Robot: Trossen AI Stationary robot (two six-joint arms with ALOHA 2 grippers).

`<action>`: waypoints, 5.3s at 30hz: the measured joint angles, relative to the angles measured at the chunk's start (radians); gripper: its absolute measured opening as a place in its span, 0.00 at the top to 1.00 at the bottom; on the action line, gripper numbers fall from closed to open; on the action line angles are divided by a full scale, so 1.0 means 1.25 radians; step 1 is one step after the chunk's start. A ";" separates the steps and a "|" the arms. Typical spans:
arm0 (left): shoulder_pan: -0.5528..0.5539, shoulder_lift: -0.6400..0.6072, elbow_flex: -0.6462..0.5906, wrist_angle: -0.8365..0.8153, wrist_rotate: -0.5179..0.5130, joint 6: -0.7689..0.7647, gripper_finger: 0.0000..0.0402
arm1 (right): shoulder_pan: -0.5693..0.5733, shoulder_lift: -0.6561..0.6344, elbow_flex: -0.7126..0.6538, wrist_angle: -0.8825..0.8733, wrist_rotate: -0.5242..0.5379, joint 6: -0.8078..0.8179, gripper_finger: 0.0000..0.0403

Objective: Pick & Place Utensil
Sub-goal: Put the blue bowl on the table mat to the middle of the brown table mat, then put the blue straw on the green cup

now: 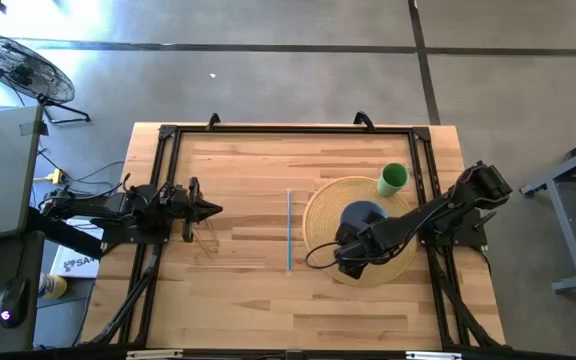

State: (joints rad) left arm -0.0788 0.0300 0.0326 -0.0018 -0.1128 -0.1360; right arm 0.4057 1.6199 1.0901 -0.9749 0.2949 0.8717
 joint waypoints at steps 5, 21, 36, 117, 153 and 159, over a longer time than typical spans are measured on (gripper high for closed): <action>0.000 0.000 0.000 0.000 0.000 0.000 1.00 | 0.000 0.000 -0.022 0.007 0.006 0.015 0.99; 0.000 0.000 0.000 0.000 0.000 0.000 1.00 | 0.000 0.000 -0.021 0.024 0.013 0.004 0.96; 0.000 0.000 0.000 0.000 0.000 0.000 1.00 | 0.000 0.000 -0.021 0.017 -0.005 0.006 0.96; 0.000 0.000 0.000 0.000 0.000 0.000 1.00 | -0.132 0.096 0.107 0.447 0.117 -0.192 0.55; 0.000 0.000 0.000 0.000 0.000 0.000 1.00 | -0.342 0.395 0.207 0.522 0.074 -0.069 0.85; 0.000 0.000 0.000 0.000 0.000 0.000 1.00 | -0.342 0.395 0.206 0.519 0.076 -0.051 0.95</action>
State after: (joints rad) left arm -0.0789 0.0299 0.0324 -0.0021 -0.1127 -0.1360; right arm -0.0216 2.1139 1.3472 -0.3258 0.3904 0.8078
